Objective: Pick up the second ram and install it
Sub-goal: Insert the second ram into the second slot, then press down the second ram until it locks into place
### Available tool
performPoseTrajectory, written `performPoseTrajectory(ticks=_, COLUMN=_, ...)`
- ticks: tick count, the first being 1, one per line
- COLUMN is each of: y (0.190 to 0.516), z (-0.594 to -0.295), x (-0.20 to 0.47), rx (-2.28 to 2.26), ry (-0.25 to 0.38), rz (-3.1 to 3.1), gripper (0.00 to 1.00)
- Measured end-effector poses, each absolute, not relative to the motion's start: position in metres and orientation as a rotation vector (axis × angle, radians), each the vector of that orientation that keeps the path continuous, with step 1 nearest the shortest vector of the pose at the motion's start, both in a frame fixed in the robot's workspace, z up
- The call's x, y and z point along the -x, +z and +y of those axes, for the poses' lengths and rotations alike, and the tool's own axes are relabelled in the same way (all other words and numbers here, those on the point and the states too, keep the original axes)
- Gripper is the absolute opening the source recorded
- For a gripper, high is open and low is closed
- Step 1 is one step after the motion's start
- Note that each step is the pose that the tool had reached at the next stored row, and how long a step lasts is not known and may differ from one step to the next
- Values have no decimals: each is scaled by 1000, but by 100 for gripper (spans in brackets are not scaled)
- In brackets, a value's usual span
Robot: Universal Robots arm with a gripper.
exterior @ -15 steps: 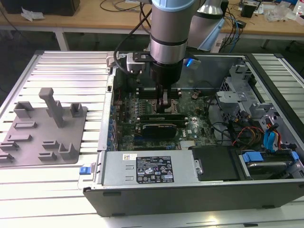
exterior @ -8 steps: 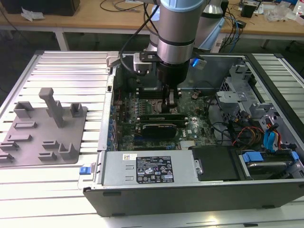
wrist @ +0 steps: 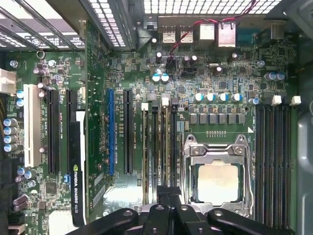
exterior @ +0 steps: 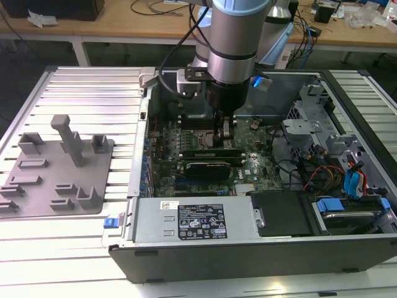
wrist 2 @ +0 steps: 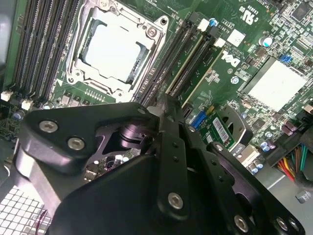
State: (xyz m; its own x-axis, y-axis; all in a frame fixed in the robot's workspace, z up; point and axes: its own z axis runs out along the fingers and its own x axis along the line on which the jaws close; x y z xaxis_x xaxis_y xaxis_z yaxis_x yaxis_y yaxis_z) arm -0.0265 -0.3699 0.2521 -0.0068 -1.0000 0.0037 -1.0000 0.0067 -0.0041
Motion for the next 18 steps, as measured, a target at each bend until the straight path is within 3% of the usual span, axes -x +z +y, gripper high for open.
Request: performPoseTrajectory(ticks=18, y=252, z=-370, x=20, rx=2214, ry=-9, rz=2229, gripper=8)
